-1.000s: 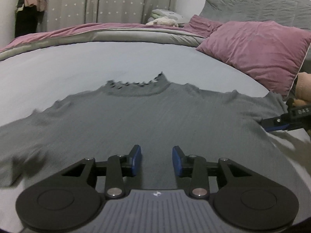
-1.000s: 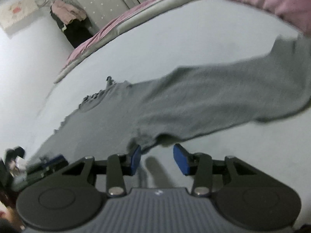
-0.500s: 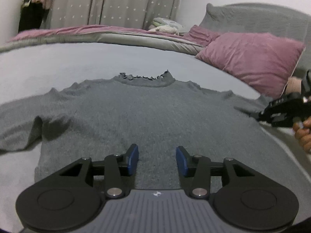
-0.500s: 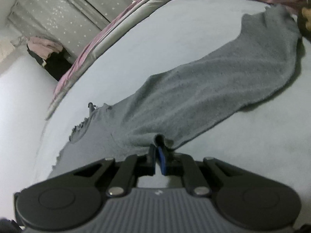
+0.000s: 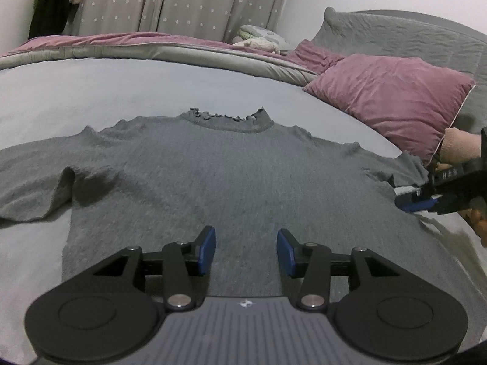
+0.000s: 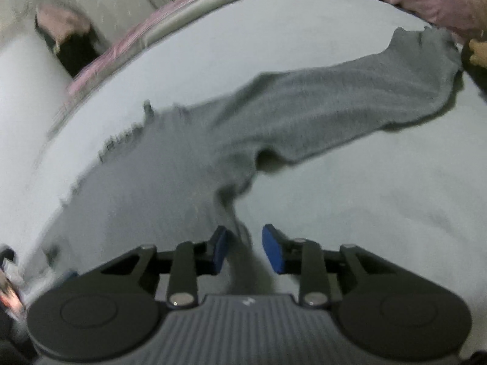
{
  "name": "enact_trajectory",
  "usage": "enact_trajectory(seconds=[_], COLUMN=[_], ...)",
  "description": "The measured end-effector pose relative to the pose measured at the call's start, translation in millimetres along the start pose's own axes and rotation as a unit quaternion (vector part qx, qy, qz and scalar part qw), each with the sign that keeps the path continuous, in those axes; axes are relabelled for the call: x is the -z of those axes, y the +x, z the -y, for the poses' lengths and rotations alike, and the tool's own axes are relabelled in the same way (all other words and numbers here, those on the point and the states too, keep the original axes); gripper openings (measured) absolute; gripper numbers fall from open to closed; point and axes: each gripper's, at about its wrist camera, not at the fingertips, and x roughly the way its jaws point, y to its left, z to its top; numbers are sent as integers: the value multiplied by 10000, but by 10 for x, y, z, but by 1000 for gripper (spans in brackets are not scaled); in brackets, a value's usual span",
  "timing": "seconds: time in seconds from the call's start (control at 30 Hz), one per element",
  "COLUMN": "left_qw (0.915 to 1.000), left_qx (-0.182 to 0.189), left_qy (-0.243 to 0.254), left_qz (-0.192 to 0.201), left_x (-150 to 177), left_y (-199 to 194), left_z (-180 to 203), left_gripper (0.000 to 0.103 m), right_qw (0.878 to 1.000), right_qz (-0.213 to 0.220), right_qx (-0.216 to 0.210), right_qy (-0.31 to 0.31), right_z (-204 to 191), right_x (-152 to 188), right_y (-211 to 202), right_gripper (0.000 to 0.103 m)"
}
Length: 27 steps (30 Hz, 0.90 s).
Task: Fold clothes
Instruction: 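Move the open right gripper along the sleeve to its cuff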
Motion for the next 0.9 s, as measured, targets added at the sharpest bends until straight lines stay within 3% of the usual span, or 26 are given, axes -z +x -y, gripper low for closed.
enact_trajectory(seconds=[0.13,0.33,0.47,0.53,0.9], left_qw=[9994,9971,9955,9938,9908], left_qx=[-86,-293,-389,-492,-820], left_qy=[248,308,-230,-405,-293], left_qz=[-240,-636,-834,-909,-1032], left_x=[-4,-95,-184,-213,-383], left_y=[-59,-107,-132,-128,-56], left_z=[76,210,169,155,326], left_gripper=[48,54,62,64,80], right_qw=[9994,9975,9968,9966,9924], right_qz=[-113,47,221,271,571], right_qx=[309,433,404,416,517], right_qy=[130,560,654,656,955], right_z=[-27,-86,-137,-150,-194], right_x=[98,224,294,307,153], right_y=[-131,-306,-283,-272,-193], right_gripper=[23,55,75,76,84])
